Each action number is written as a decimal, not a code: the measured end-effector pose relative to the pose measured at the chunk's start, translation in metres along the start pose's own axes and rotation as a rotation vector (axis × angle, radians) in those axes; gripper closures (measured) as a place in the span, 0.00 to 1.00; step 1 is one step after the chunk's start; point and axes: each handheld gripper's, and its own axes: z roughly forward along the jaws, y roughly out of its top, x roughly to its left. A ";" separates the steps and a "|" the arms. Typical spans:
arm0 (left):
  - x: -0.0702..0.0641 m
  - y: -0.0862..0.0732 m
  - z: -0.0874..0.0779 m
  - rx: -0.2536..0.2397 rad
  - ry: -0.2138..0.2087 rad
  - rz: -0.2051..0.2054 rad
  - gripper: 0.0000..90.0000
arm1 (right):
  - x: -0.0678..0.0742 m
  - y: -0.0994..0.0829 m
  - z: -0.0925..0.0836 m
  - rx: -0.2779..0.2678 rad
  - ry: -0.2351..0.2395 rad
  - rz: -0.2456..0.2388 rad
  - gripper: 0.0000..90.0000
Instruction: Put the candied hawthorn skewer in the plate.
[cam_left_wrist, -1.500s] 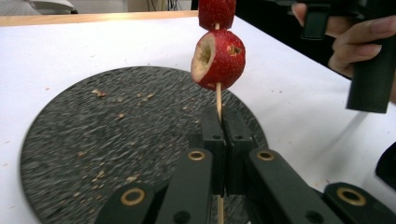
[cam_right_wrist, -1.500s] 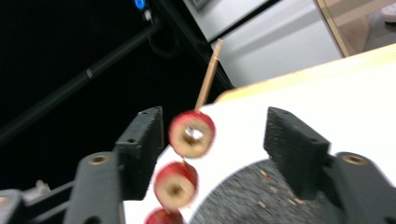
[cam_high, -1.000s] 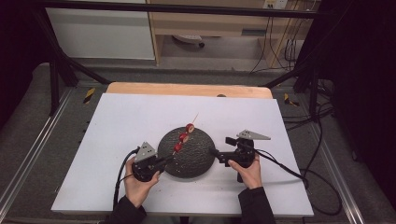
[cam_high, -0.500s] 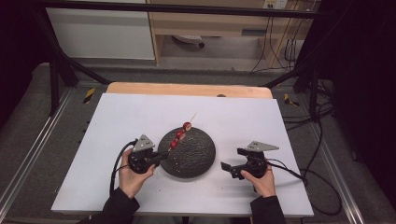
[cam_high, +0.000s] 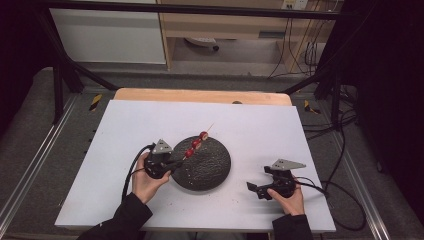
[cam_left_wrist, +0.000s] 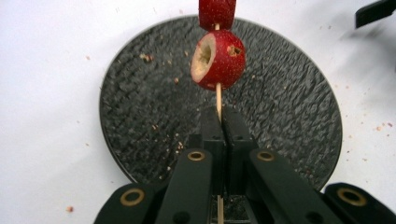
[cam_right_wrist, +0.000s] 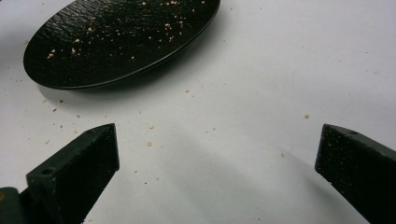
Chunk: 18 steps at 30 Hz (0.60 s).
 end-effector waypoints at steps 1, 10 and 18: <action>-0.001 0.000 0.002 0.011 0.003 0.006 0.98 | 0.000 0.000 -0.001 -0.003 -0.001 0.001 0.01; -0.009 -0.003 0.022 0.107 0.014 0.014 0.98 | -0.001 -0.005 -0.006 -0.007 -0.005 0.005 0.01; -0.014 -0.005 0.032 0.175 0.038 0.029 0.98 | -0.004 -0.006 -0.009 -0.014 -0.011 0.017 0.01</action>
